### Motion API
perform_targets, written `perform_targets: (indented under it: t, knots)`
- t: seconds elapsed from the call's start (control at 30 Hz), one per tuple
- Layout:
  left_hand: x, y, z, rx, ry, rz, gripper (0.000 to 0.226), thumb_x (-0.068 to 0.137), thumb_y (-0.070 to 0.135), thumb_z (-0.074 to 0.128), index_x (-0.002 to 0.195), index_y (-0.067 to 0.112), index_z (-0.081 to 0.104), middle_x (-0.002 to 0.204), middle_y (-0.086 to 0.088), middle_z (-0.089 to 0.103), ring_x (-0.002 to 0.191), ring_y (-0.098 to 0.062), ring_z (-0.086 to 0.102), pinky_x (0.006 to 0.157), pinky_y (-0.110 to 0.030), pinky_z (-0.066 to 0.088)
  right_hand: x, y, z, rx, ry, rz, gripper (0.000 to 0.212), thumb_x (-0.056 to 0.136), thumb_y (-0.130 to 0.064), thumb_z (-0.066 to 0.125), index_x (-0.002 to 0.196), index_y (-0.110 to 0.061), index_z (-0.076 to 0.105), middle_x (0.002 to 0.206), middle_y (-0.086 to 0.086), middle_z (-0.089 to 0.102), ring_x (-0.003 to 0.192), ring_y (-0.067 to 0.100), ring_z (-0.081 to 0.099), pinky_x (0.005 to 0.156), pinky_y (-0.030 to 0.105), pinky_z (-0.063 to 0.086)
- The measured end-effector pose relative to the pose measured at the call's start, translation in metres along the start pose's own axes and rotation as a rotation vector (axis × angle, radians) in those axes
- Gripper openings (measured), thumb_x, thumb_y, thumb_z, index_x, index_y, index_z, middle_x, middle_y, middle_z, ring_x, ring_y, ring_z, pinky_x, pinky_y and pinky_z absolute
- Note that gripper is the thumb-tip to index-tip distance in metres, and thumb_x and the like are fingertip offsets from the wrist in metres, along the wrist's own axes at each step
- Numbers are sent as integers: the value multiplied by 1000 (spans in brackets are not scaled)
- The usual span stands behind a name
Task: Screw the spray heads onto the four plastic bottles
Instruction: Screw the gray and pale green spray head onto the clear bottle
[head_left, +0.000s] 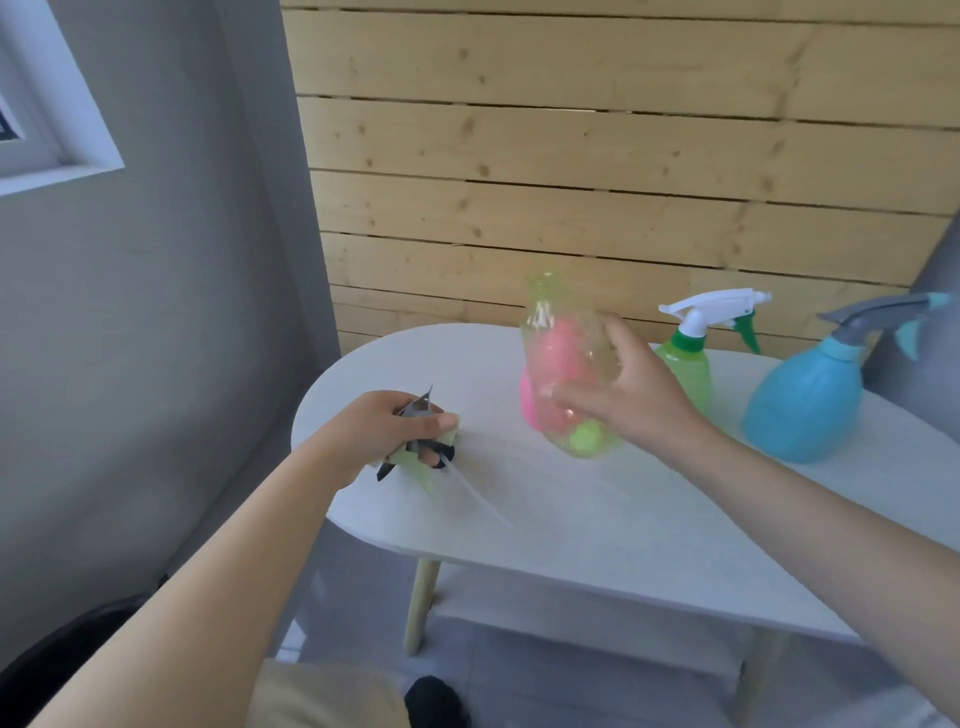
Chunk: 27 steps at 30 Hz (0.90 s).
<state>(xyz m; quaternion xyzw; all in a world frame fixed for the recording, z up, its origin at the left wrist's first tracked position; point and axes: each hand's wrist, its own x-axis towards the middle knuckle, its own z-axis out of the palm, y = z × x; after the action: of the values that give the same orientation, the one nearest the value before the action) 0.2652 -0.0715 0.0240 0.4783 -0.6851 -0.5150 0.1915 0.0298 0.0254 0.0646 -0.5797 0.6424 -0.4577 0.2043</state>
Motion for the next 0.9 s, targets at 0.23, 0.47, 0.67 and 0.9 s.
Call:
perform_targets:
  t: [0.23, 0.47, 0.67, 0.9]
  knots:
    - [12, 11, 14, -2, -25, 32, 25, 80, 37, 72, 92, 16, 70, 75, -8, 75, 81, -22, 66, 75, -33, 45, -45, 63, -81, -396, -15, 191, 85, 57, -33, 83, 132, -29, 43, 116, -4, 44, 104, 8, 43, 84, 25, 34]
    - [20, 14, 12, -133, -15, -3, 34, 76, 33, 69, 104, 14, 66, 65, 5, 66, 65, -5, 67, 50, -17, 38, -61, 93, -96, -612, -76, 171, 92, 55, -37, 78, 138, -28, 39, 108, -5, 39, 110, 18, 44, 87, 30, 39]
    - [22, 10, 9, -185, 5, -17, 19, 86, 28, 63, 102, 19, 66, 93, -4, 62, 78, -13, 63, 67, -24, 40, -64, 98, -102, -662, -52, 170, 88, 56, -34, 77, 136, -29, 40, 105, -4, 40, 111, 21, 45, 90, 33, 41]
    - [21, 12, 9, -228, 24, -36, 19, 88, 25, 61, 105, 17, 64, 102, -2, 63, 84, -16, 62, 77, -29, 46, -65, 98, -100, -605, -55, 132, 88, 56, -31, 77, 136, -32, 39, 108, -6, 39, 110, 18, 45, 87, 29, 39]
